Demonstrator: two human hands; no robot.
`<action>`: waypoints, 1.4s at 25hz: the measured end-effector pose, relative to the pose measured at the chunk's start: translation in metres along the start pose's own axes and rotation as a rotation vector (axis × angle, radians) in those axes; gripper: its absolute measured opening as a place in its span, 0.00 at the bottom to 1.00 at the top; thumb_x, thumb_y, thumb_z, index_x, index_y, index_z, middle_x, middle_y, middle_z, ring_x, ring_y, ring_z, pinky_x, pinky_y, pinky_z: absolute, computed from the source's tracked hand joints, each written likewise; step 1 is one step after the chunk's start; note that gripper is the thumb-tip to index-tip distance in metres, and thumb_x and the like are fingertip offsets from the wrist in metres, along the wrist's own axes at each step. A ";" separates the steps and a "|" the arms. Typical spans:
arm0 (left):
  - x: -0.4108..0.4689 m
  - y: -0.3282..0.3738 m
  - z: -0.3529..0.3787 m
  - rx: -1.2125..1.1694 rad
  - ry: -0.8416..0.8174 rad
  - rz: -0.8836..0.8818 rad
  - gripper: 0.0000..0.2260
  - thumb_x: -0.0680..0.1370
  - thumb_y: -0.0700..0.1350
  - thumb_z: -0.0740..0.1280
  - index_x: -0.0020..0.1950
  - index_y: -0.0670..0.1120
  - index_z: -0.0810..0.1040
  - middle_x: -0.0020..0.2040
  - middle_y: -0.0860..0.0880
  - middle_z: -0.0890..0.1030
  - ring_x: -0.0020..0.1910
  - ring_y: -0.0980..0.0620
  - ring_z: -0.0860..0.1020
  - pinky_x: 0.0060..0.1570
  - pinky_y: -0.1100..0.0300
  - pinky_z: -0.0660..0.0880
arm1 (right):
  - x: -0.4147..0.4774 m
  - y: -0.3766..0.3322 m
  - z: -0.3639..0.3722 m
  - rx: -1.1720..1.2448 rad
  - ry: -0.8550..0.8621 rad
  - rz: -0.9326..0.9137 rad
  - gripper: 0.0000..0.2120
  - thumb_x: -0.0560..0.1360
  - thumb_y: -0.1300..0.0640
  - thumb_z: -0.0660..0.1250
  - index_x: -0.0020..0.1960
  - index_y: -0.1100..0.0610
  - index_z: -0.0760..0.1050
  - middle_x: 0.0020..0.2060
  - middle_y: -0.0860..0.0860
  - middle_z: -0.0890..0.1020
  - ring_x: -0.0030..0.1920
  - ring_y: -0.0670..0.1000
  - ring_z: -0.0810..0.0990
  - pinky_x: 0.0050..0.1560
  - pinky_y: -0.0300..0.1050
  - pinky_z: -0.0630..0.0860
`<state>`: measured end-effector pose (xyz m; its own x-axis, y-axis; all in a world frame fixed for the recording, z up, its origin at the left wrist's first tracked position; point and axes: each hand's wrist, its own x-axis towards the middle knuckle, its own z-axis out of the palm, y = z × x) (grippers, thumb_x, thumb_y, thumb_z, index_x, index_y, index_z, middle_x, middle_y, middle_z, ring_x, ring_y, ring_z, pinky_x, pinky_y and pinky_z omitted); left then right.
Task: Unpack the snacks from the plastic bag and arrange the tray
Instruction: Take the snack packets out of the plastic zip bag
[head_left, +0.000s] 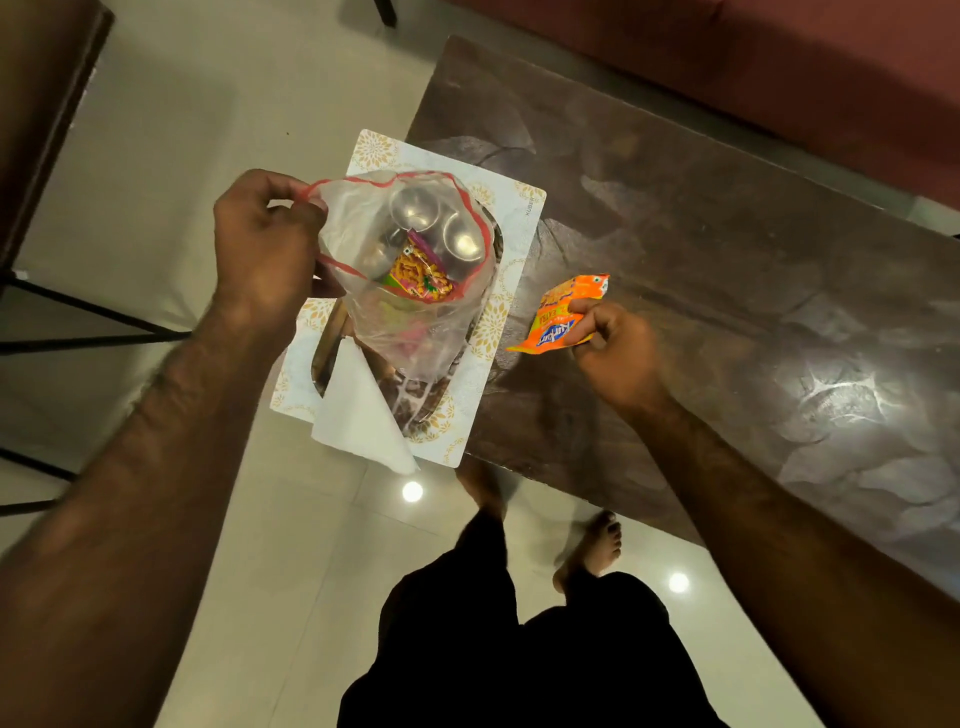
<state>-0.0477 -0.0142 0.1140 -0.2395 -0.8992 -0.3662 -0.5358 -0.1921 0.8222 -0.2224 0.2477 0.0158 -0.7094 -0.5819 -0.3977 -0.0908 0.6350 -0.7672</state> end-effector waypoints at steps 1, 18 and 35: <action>-0.001 -0.001 0.000 0.003 -0.011 0.009 0.02 0.78 0.45 0.66 0.49 0.49 0.77 0.37 0.55 0.81 0.29 0.55 0.82 0.30 0.47 0.84 | 0.005 0.003 0.010 -0.028 -0.008 -0.001 0.14 0.70 0.79 0.66 0.41 0.62 0.81 0.63 0.60 0.83 0.67 0.59 0.81 0.71 0.49 0.74; 0.000 -0.009 -0.006 0.051 -0.126 0.139 0.01 0.79 0.43 0.67 0.50 0.48 0.77 0.27 0.57 0.78 0.27 0.57 0.79 0.30 0.51 0.84 | 0.019 0.015 0.039 -0.060 -0.054 0.166 0.18 0.70 0.76 0.59 0.39 0.56 0.78 0.51 0.60 0.85 0.59 0.61 0.83 0.58 0.49 0.79; -0.009 -0.033 -0.001 0.057 -0.179 0.299 0.14 0.78 0.40 0.67 0.63 0.47 0.72 0.31 0.44 0.72 0.29 0.52 0.74 0.32 0.56 0.78 | 0.044 -0.191 0.111 -1.041 -0.674 -0.453 0.15 0.79 0.61 0.66 0.64 0.62 0.79 0.53 0.58 0.84 0.50 0.58 0.81 0.48 0.46 0.73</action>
<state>-0.0271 -0.0004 0.0910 -0.5282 -0.8280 -0.1883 -0.4641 0.0958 0.8806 -0.1584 0.0445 0.0889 -0.0172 -0.7900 -0.6129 -0.9327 0.2335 -0.2748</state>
